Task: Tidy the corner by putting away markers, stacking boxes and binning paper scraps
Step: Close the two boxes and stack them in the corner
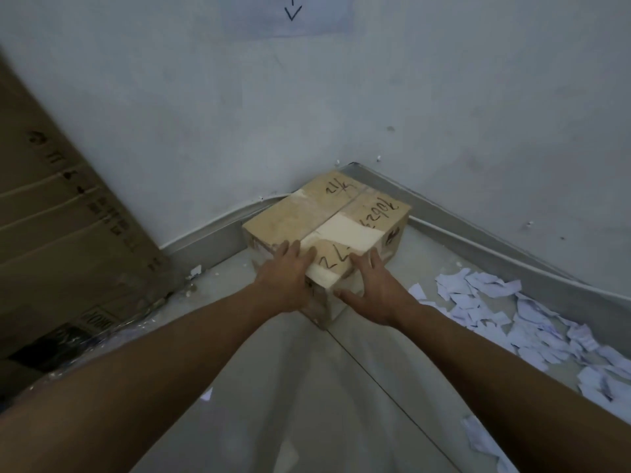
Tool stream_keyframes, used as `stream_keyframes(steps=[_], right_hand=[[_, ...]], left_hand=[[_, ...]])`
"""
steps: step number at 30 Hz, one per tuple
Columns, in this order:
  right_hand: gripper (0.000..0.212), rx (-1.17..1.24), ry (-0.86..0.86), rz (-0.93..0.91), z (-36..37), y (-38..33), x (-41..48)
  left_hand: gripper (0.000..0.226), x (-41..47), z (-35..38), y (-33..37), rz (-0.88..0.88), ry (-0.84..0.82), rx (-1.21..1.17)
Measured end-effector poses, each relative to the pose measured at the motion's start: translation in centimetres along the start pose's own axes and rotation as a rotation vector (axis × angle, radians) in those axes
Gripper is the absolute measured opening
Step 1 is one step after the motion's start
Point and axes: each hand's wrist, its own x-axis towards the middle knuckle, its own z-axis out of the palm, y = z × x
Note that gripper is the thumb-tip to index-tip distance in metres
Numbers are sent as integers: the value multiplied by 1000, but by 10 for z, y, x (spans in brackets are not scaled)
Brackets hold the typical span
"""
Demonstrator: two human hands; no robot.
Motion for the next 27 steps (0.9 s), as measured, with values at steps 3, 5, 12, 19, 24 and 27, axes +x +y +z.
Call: stream_keyframes(steps=[3,5,12,19,24,27], right_hand=[[86,96,24,55,11,1,10],[89,136,45,76,15,3,15],[77,226,62,126,7,10,42],[68,335,128,171,14,13,70],[74,416,175,202,21,13,85],[78,462,168,239,17,10,92]], left_hand=[[118,5,6,9,-72,-150,-158],[124,15,6,11,-92,-148,-160],[105,53,4,-6,-32,-39,-210],[96,87,7,-13,42,-8,-206],[98,98,9,-12,62,14,-214],[105,101,9,-8,54,23,-211]])
